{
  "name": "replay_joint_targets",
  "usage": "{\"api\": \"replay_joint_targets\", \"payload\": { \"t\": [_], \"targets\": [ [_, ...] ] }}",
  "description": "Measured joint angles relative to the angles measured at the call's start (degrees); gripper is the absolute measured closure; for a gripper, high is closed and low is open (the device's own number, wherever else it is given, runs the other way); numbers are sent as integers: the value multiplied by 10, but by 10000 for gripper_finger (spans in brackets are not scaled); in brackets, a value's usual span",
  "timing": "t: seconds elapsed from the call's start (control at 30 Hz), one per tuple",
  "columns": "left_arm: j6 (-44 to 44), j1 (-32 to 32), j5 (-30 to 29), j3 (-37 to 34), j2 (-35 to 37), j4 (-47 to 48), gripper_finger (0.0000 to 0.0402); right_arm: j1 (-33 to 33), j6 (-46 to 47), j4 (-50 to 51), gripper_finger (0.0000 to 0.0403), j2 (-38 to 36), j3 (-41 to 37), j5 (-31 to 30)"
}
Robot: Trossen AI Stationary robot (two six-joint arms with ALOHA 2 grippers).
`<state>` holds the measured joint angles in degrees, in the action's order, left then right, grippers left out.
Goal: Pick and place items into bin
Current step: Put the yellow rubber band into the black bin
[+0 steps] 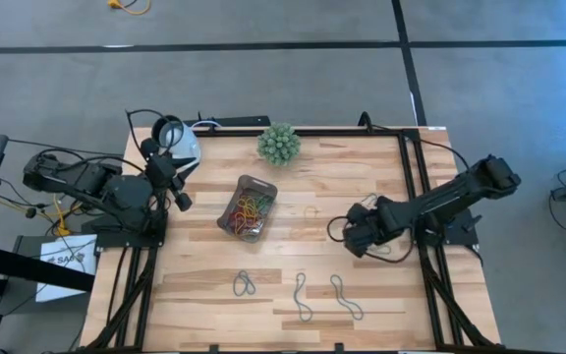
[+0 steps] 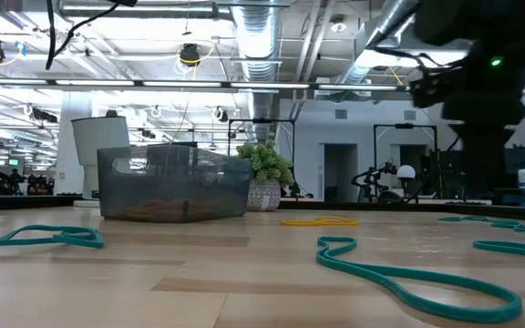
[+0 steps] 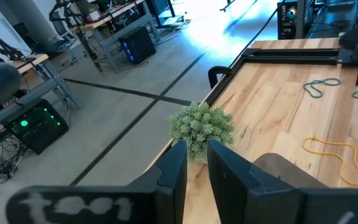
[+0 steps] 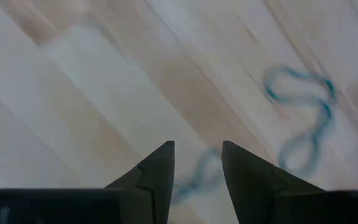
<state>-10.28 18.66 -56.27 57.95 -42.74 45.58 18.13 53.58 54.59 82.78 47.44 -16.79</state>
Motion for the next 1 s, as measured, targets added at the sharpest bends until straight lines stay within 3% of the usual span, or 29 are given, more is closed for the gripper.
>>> {"api": "replay_joint_targets", "payload": {
  "t": [0.27, 0.57, 0.77, 1.0],
  "targets": [
    [0, 0, 1, 0, 0, 0, 346, -32, -236, -238, 276, 52, 0, 21],
    [-1, 0, 10, 0, 0, 0, 346, -82, -325, -368, 276, 101, 0, 22],
    [-1, 0, 14, 0, 0, 0, 346, -102, -363, -441, 276, 158, 0, 91],
    [-1, 0, 18, 0, 0, 1, 346, -110, -401, -459, 276, 198, 16, 92]
  ]
}}
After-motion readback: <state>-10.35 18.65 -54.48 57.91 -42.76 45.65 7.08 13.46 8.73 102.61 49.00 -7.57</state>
